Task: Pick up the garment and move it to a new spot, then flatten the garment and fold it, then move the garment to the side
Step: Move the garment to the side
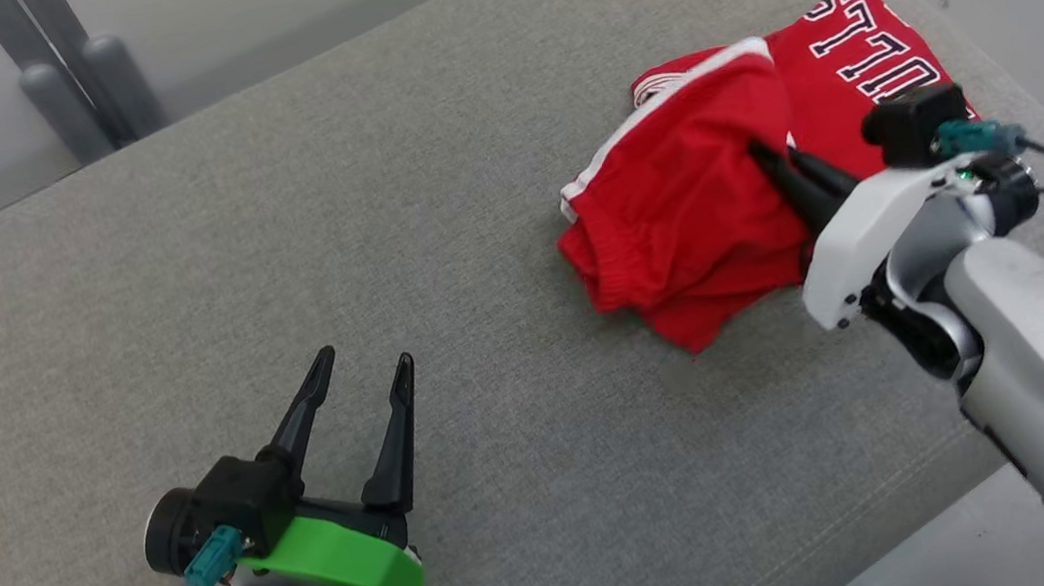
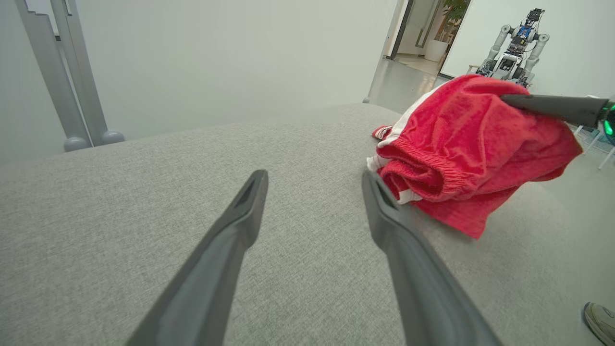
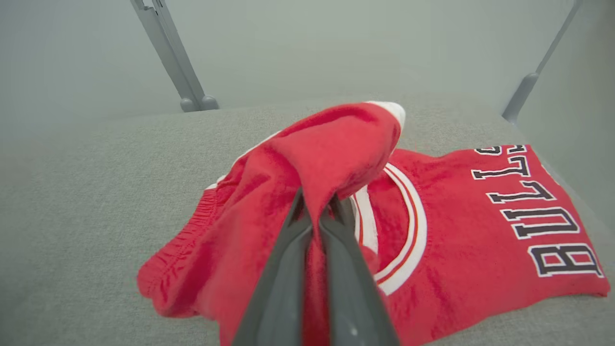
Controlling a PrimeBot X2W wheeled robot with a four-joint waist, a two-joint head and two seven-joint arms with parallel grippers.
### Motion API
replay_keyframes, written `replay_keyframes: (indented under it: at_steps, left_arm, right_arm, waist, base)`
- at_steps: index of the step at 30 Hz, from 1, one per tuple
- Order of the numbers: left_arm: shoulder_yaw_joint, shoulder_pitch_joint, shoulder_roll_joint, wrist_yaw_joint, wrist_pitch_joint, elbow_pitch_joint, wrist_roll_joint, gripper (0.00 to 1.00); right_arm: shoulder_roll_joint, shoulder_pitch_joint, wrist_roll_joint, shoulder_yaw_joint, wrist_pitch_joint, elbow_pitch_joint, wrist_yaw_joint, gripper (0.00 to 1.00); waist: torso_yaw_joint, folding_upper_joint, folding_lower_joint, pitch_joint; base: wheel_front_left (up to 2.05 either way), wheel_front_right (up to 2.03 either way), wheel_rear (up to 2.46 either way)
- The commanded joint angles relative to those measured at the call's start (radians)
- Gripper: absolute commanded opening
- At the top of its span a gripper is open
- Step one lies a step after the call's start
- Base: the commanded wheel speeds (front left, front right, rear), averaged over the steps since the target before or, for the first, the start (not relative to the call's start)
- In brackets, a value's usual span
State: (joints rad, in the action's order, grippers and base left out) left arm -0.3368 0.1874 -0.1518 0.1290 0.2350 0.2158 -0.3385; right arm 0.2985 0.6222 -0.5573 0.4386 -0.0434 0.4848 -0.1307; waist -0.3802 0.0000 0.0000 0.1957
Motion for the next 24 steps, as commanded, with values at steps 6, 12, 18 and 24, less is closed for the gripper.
replay_keyframes:
  at_steps: [6, 12, 18, 24]
  left_arm:
    - [-0.011, 0.047, -0.029, 0.003, -0.011, -0.012, -0.007, 1.00]
    - [-0.017, 0.080, -0.049, 0.003, -0.019, -0.031, 0.000, 1.00]
    - [-0.019, 0.093, -0.061, 0.001, -0.024, -0.038, 0.000, 1.00]
    - [-0.020, 0.106, -0.071, 0.001, -0.024, -0.040, -0.006, 1.00]
  right_arm:
    - [0.153, 0.115, -0.034, 0.098, 0.028, -0.015, 0.000, 0.00]
    - [0.311, 0.183, -0.058, 0.165, 0.029, 0.027, 0.000, 0.00]
    - [0.415, 0.198, -0.098, 0.186, 0.026, 0.082, 0.000, 0.00]
    - [0.476, 0.212, -0.128, 0.210, 0.060, 0.157, 0.000, 0.00]
  waist:
    - [0.072, 0.0000, 0.0000, 0.110]
    - [0.112, 0.0000, 0.0000, 0.176]
    - [0.134, 0.0000, 0.0000, 0.218]
    - [0.159, 0.0000, 0.0000, 0.240]
  base:
    - [0.00, 0.00, 0.00]
    - [0.00, 0.00, 0.00]
    - [0.00, 0.00, 0.00]
    - [0.00, 0.00, 0.00]
